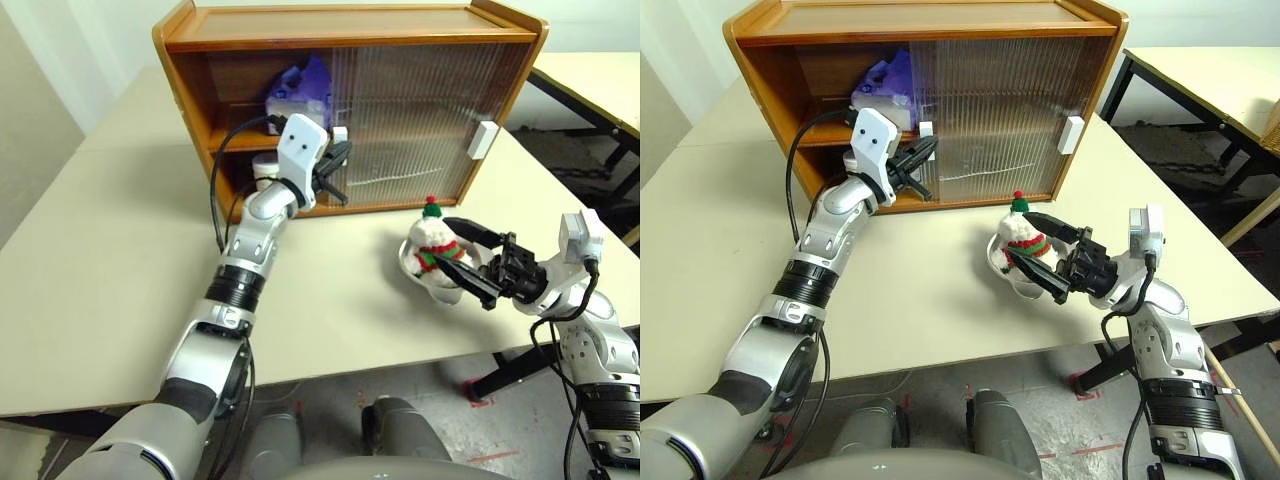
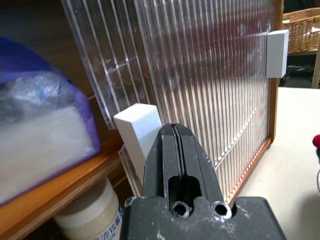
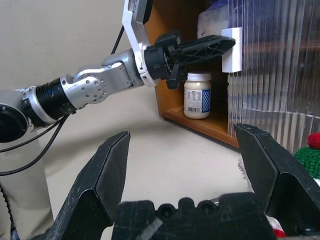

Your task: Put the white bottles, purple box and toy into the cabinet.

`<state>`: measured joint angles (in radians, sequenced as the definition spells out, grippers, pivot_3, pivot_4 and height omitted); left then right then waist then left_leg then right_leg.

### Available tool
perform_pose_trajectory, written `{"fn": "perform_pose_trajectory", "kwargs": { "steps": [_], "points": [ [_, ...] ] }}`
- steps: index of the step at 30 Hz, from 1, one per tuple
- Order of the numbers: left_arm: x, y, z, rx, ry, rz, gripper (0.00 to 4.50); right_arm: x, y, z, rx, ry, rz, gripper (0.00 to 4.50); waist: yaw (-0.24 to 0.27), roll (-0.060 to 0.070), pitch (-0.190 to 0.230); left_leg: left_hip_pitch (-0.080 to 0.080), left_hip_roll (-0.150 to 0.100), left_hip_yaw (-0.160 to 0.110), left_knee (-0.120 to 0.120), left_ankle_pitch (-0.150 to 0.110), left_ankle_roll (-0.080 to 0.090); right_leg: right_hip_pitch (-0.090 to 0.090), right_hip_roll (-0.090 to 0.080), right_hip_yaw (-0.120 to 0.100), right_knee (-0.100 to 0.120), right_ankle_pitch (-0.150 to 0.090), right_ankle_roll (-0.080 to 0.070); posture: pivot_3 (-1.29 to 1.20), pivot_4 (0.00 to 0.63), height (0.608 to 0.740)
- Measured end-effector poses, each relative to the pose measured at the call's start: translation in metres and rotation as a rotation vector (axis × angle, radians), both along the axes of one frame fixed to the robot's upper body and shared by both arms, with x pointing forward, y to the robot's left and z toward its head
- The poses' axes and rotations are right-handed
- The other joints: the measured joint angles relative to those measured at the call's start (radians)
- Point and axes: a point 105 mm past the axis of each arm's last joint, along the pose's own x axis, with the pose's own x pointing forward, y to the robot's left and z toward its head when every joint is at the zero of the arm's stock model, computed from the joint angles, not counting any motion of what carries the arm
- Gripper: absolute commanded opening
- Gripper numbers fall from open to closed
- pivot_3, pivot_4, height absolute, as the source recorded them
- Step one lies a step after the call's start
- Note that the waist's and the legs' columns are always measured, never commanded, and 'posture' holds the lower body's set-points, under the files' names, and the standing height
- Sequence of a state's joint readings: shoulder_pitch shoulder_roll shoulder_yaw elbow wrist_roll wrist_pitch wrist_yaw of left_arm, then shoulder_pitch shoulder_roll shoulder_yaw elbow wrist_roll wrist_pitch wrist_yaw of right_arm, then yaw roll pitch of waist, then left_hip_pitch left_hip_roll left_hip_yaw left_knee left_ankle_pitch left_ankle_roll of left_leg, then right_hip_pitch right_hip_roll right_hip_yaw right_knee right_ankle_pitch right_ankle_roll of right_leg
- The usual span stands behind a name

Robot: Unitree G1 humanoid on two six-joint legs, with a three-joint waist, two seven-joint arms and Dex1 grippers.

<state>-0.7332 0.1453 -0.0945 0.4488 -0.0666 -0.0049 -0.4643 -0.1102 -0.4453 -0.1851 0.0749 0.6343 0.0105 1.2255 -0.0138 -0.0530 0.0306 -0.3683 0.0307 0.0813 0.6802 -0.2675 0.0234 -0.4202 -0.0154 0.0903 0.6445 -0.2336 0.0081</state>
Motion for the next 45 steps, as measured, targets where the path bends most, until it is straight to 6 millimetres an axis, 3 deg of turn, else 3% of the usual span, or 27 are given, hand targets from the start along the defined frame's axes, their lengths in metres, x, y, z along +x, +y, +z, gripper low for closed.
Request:
{"fn": "perform_pose_trajectory", "kwargs": {
  "steps": [13,18,25,32,40,45],
  "points": [
    [-0.003,0.017,-0.002,-0.024,0.019,0.035,0.05,-0.002,-0.001,-0.001,-0.007,0.004,0.008,4.5,0.003,0.0,0.001,0.012,0.0,0.0,0.0,0.0,-0.001,0.012,-0.001,0.0,-0.003,0.0,0.0,0.07,0.0,0.74],
    [-0.016,-0.001,0.007,-0.041,-0.01,-0.084,0.05,-0.002,0.0,-0.001,-0.009,0.005,0.009,4.5,0.004,0.0,0.001,0.012,0.0,0.0,-0.002,-0.001,-0.001,0.012,-0.001,0.0,-0.004,-0.004,0.001,0.07,0.0,0.74],
    [-0.029,-0.035,0.006,-0.039,-0.002,-0.219,0.05,-0.003,0.0,0.0,-0.01,0.004,0.009,4.5,0.004,0.0,0.001,0.012,0.0,-0.001,-0.005,-0.001,-0.001,0.011,-0.001,0.0,-0.005,-0.006,0.001,0.07,0.0,0.74],
    [-0.015,-0.059,0.008,0.028,0.026,-0.209,0.05,-0.004,0.001,0.002,-0.013,-0.002,0.007,4.5,0.003,-0.001,0.002,0.012,-0.001,-0.001,-0.005,-0.002,-0.001,0.012,-0.001,-0.001,-0.005,-0.006,0.002,0.05,0.0,0.74],
    [-0.004,-0.068,0.005,0.083,0.083,-0.168,0.05,-0.008,0.003,0.0,-0.015,0.014,0.001,4.5,0.001,-0.001,0.003,0.012,-0.001,-0.001,-0.012,-0.001,-0.001,0.012,-0.001,-0.001,-0.01,-0.006,0.002,0.04,0.0,0.74],
    [-0.002,-0.061,-0.003,0.183,0.087,-0.142,0.05,-0.008,0.003,0.0,-0.015,0.012,0.001,4.5,0.001,-0.001,0.003,0.012,-0.001,-0.002,-0.015,-0.001,0.0,0.011,-0.001,-0.001,-0.011,-0.007,0.002,0.05,0.0,0.74]
  ]
}}
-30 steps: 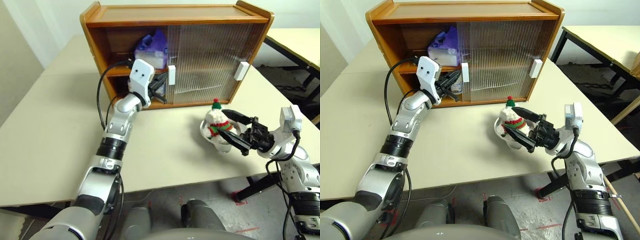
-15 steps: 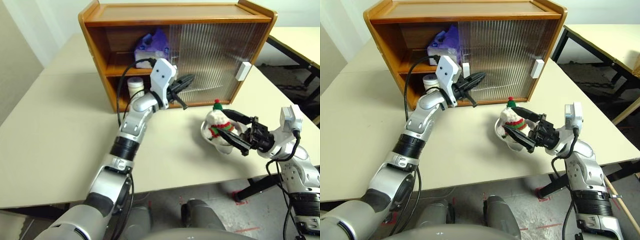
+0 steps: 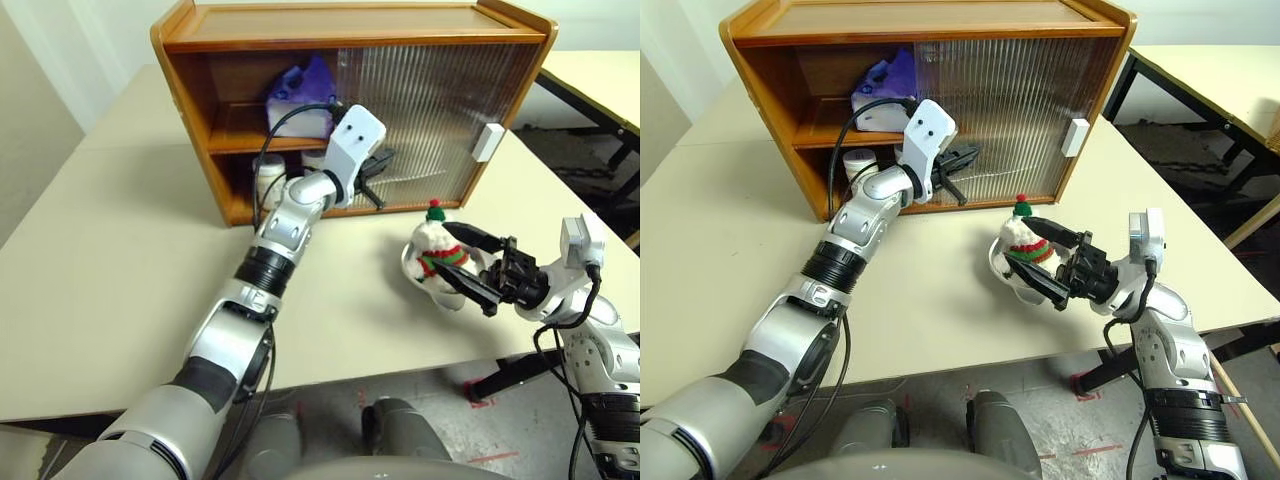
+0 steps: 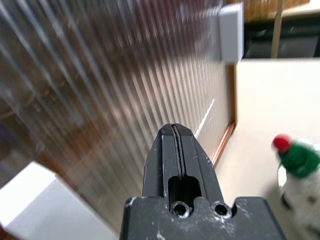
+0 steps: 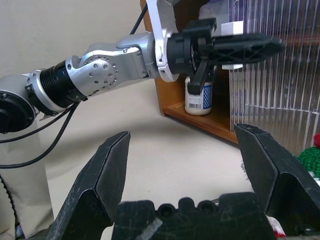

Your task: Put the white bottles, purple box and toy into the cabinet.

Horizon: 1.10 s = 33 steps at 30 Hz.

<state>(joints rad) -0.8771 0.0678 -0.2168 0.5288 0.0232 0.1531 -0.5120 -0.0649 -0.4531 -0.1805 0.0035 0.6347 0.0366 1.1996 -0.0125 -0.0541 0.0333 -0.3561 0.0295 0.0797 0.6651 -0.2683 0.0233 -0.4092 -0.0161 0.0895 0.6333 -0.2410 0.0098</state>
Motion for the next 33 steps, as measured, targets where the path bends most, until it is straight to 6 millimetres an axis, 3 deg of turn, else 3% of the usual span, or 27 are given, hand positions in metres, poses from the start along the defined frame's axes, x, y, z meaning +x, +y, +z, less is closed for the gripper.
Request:
{"fn": "perform_pose_trajectory", "kwargs": {
  "steps": [10,23,33],
  "points": [
    [0.005,0.018,0.0,0.039,-0.027,0.075,0.05,0.001,0.004,0.0,0.003,0.001,0.013,4.5,0.002,0.0,0.0,0.0,0.002,0.0,0.0,0.0,0.0,0.0,-0.001,0.0,0.0,0.0,0.0,0.07,0.0,0.74],
    [0.004,0.033,0.013,-0.275,0.074,0.166,0.05,0.001,0.005,0.001,0.006,-0.005,0.02,4.5,0.001,0.0,0.0,0.0,0.002,0.0,0.0,0.0,0.0,0.0,-0.001,0.001,0.002,0.0,0.0,0.07,0.0,0.74],
    [-0.003,0.041,0.01,-0.321,0.111,0.199,0.05,0.001,0.004,0.0,0.006,-0.001,0.028,4.5,0.001,0.0,0.0,0.001,0.001,0.0,0.0,0.0,0.0,0.001,-0.001,0.001,0.002,0.0,0.0,0.07,0.0,0.74]
  ]
}}
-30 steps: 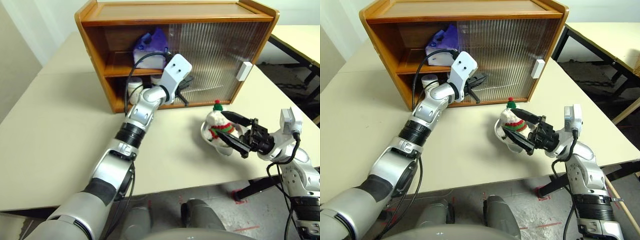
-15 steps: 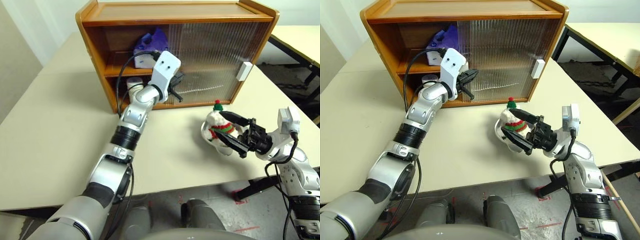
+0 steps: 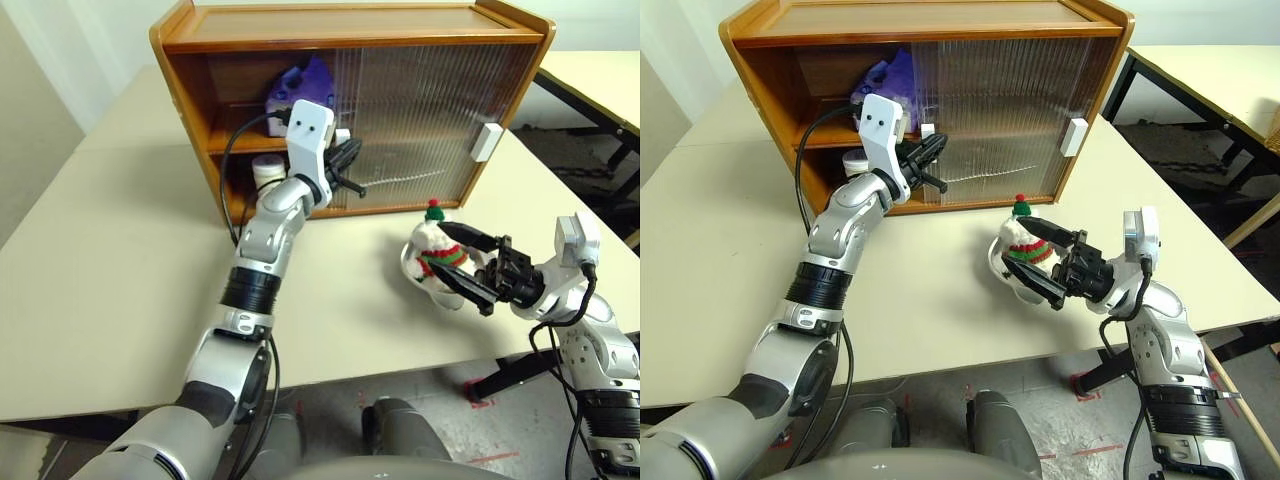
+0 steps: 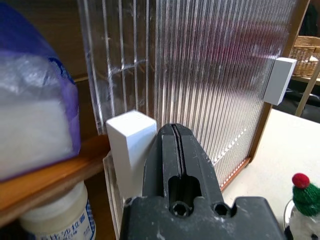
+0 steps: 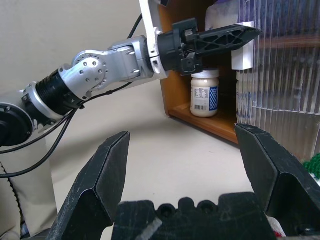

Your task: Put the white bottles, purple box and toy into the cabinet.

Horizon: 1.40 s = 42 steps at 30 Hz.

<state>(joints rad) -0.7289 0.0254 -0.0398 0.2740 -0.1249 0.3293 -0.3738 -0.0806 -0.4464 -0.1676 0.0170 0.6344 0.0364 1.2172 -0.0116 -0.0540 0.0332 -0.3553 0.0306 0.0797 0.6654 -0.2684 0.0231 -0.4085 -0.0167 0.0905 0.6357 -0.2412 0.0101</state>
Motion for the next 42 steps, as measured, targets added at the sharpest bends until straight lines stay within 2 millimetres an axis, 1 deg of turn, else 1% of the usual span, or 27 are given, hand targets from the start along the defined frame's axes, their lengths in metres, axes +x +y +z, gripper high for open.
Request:
{"fn": "perform_pose_trajectory", "kwargs": {
  "steps": [7,27,33,42],
  "points": [
    [-0.004,0.013,-0.002,0.015,-0.002,0.029,0.05,0.0,-0.001,-0.002,0.001,0.009,-0.001,4.5,-0.002,0.0,0.0,0.0,0.0,0.0,0.0,0.0,0.0,0.001,0.0,0.001,0.001,0.0,0.0,0.08,0.0,0.74],
    [-0.005,0.036,-0.005,0.048,-0.013,0.069,0.05,0.001,-0.002,-0.004,0.005,0.015,-0.003,4.5,-0.009,0.0,0.0,0.003,0.0,0.0,0.0,0.0,-0.001,0.001,0.001,0.003,0.006,0.0,-0.001,0.09,0.0,0.74],
    [-0.007,0.052,-0.006,0.062,-0.023,0.104,0.05,0.0,-0.002,-0.004,0.005,0.016,-0.001,4.5,-0.028,0.0,0.0,0.004,0.0,0.0,0.0,-0.001,-0.001,0.001,0.002,0.004,0.008,0.001,-0.001,0.1,0.0,0.74],
    [-0.011,0.077,-0.007,0.066,-0.027,0.167,0.05,0.002,-0.001,-0.003,0.004,0.008,0.009,4.5,-0.025,0.0,0.0,0.005,0.0,-0.001,0.0,-0.001,-0.001,0.001,0.002,0.003,0.009,0.002,-0.002,0.11,0.0,0.74]
  ]
}}
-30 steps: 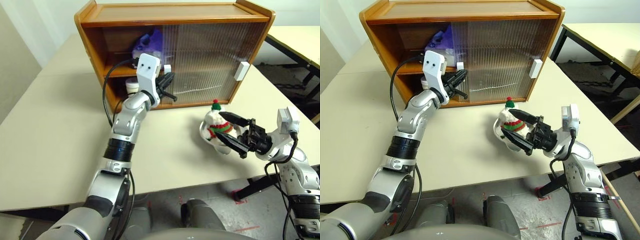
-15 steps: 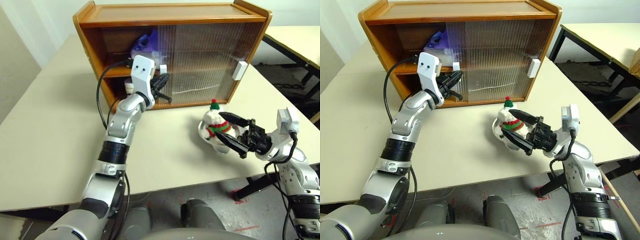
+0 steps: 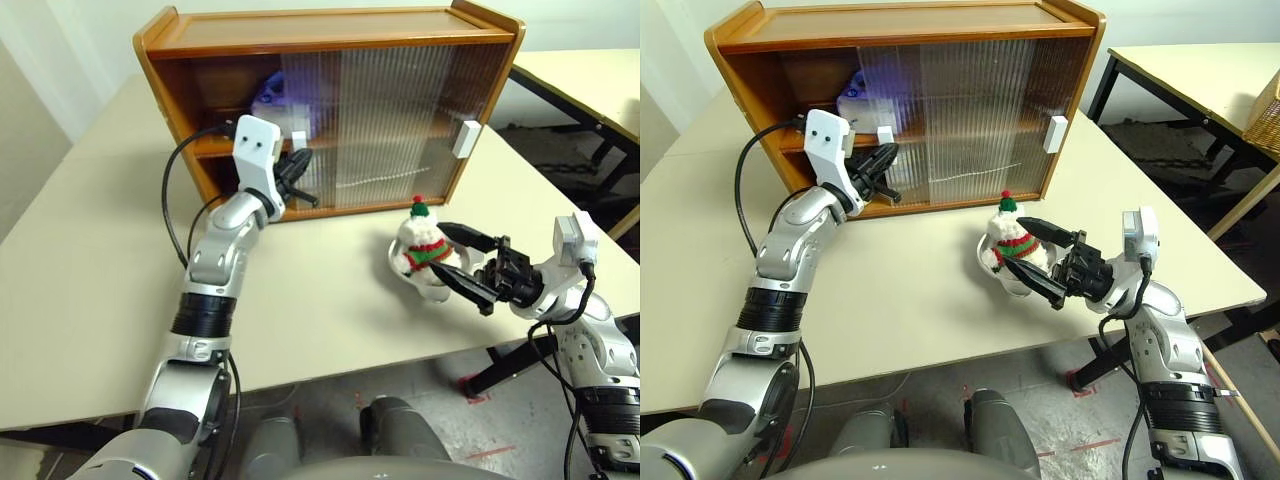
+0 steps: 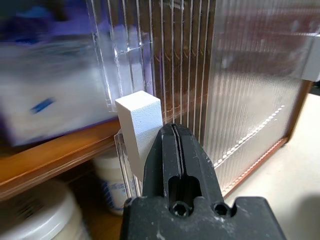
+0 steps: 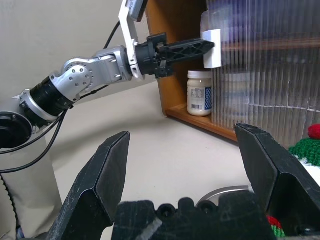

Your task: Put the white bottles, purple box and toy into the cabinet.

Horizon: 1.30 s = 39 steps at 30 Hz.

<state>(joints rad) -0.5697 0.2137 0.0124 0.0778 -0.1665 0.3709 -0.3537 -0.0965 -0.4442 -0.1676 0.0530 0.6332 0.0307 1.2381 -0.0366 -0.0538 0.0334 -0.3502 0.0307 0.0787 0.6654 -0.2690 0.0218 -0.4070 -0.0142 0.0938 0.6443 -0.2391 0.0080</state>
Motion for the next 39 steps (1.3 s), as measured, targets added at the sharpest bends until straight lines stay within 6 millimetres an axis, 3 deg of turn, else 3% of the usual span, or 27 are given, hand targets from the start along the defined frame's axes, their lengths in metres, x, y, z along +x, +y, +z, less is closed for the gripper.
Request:
{"fn": "perform_pose_trajectory", "kwargs": {
  "steps": [9,16,23,29,33,39],
  "points": [
    [-0.008,0.013,-0.002,-0.002,0.002,0.038,0.05,0.003,-0.001,-0.002,0.004,0.007,-0.003,4.5,0.001,0.0,0.0,-0.001,0.0,0.0,0.0,0.0,0.0,0.0,0.0,0.001,-0.001,0.0,0.0,0.12,0.0,0.74],
    [-0.005,0.055,0.003,0.006,-0.006,0.176,0.05,0.002,0.0,-0.001,0.005,0.002,0.01,4.5,0.009,0.0,0.001,-0.001,0.0,-0.001,0.0,0.0,0.0,0.0,-0.002,-0.001,-0.001,0.0,0.0,0.12,0.0,0.74],
    [-0.007,0.056,0.002,0.003,-0.001,0.177,0.05,0.006,0.0,0.0,0.001,-0.009,0.012,4.5,0.041,0.0,0.001,-0.004,0.0,-0.001,-0.001,0.0,0.001,-0.002,-0.003,-0.002,-0.008,-0.002,0.001,0.12,0.0,0.74],
    [-0.021,0.039,0.013,-0.006,-0.046,0.081,0.05,0.006,0.001,-0.001,0.002,-0.005,0.013,4.5,0.058,0.0,0.001,-0.006,0.0,-0.001,-0.001,-0.003,0.003,-0.003,-0.005,-0.002,-0.01,-0.001,-0.001,0.12,0.0,0.74],
    [-0.034,0.011,0.026,-0.024,-0.092,-0.066,0.05,0.006,0.001,-0.002,0.003,-0.002,0.013,4.5,0.063,0.0,0.001,-0.006,0.0,-0.002,-0.001,-0.003,0.003,-0.003,-0.005,-0.003,-0.011,-0.002,0.0,0.12,0.0,0.74],
    [-0.043,-0.028,0.027,-0.033,-0.089,-0.23,0.05,0.006,0.0,-0.003,0.003,-0.002,0.012,4.5,0.063,0.0,0.001,-0.005,0.0,-0.002,0.0,-0.003,0.004,-0.002,-0.004,-0.002,-0.011,-0.004,0.002,0.12,0.0,0.74]
  ]
}}
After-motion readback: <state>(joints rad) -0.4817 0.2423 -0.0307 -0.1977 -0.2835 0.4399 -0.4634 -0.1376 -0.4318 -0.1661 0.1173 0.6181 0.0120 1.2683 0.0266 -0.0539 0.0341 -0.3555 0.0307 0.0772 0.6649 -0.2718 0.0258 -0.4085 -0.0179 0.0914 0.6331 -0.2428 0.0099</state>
